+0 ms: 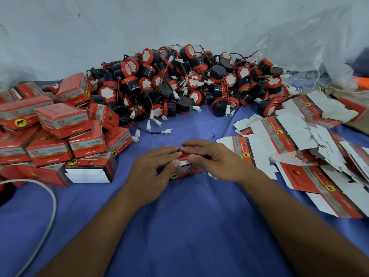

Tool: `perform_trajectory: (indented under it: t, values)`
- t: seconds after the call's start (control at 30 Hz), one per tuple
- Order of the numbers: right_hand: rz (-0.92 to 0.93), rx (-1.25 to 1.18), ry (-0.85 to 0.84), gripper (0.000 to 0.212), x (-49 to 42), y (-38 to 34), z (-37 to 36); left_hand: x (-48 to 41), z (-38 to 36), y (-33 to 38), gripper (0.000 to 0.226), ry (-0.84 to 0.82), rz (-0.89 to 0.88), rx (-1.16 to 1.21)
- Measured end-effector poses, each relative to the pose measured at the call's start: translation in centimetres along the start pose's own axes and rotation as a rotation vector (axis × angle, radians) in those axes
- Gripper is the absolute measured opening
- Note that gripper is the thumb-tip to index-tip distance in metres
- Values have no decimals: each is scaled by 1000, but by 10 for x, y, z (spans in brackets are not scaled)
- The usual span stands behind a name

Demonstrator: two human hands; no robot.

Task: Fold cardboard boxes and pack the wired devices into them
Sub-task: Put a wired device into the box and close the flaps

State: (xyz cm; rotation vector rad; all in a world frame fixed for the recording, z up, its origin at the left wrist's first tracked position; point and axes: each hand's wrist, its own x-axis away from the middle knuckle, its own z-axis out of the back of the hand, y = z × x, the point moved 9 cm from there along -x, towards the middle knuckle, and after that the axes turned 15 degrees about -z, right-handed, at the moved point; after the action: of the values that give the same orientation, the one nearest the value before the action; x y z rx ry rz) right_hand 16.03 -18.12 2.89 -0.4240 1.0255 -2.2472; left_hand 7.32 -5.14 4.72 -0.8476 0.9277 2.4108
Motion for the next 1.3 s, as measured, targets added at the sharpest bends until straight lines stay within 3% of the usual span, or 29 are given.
perform_trajectory:
  t: [0.07,0.2,0.3,0.5,0.83,1.07,1.3]
  values:
    - [-3,-8,2,38,-1,0,0,0,1,-1,36,27,20,51]
    - [7,4,23,48,0,-2,3,0,2,-3,39,33,23,100]
    - [-7,-2,8,36,-1,1,1,1,0,-1,38,17,31,125]
    - [-46,-76,-51,35,-1,6,1,3,0,-2,39,3,55,145]
    - [-11,-40,-91,37,-1,5,1,-1,2,19,30,-103,-211,-184]
    - [179,135,102,36,8,-13,8,-1,4,22,27,-55,-262,-219]
    - [205,270,122,43,12,-19,6,0,-4,14,33,-118,-175,-182]
